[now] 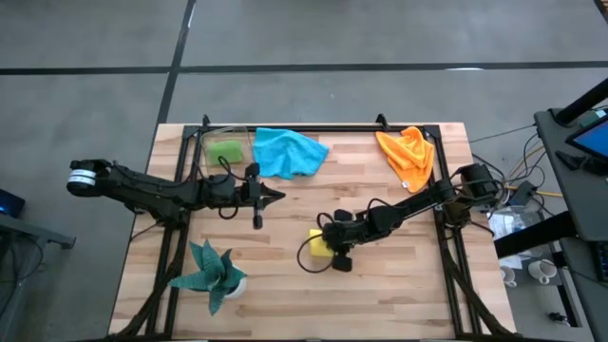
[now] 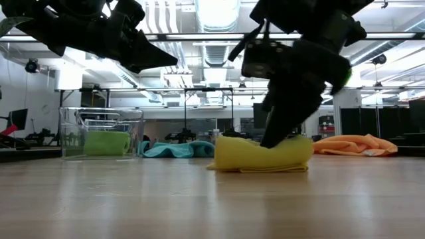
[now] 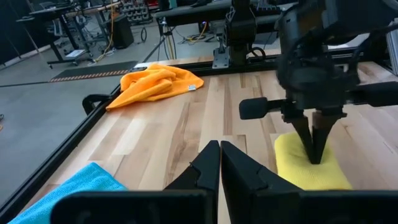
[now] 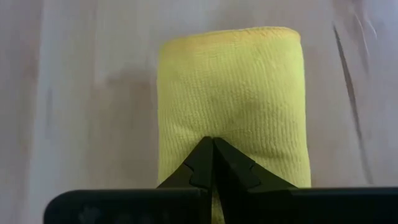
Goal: Roll microfiber towels into tight, uniform cylinder then place into a basket
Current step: Roll the yellow microfiber towel
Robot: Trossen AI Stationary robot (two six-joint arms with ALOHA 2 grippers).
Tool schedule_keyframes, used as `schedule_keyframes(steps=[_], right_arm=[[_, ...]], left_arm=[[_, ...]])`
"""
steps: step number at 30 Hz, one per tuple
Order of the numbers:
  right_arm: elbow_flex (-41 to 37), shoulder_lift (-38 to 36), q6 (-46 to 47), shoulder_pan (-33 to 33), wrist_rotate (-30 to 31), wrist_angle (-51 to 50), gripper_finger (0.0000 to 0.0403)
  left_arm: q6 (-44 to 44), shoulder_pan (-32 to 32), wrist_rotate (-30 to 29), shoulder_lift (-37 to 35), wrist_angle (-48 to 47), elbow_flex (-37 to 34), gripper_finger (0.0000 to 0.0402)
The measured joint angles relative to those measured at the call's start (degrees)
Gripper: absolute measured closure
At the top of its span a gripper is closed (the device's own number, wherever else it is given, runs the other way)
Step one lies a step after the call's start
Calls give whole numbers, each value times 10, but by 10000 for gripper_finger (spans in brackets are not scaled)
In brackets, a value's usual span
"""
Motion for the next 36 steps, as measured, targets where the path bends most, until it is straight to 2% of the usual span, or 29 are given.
schedule_keyframes(steps=[6,15,23,26,36], right_arm=[[0,0,-273,-2,0,-27,394],[0,0,-571,-36,-2,-36,394],[3,0,-695,-82,0,-37,394],[11,0,-729,-87,3,-38,394],[29,0,-774,-83,6,3,394]], left_arm=[[0,0,0,0,0,0,402],[0,0,0,0,0,0,402],[-3,0,0,0,-1,-1,402],[-29,0,3,2,-2,-9,402],[-30,0,13,94,3,12,402]])
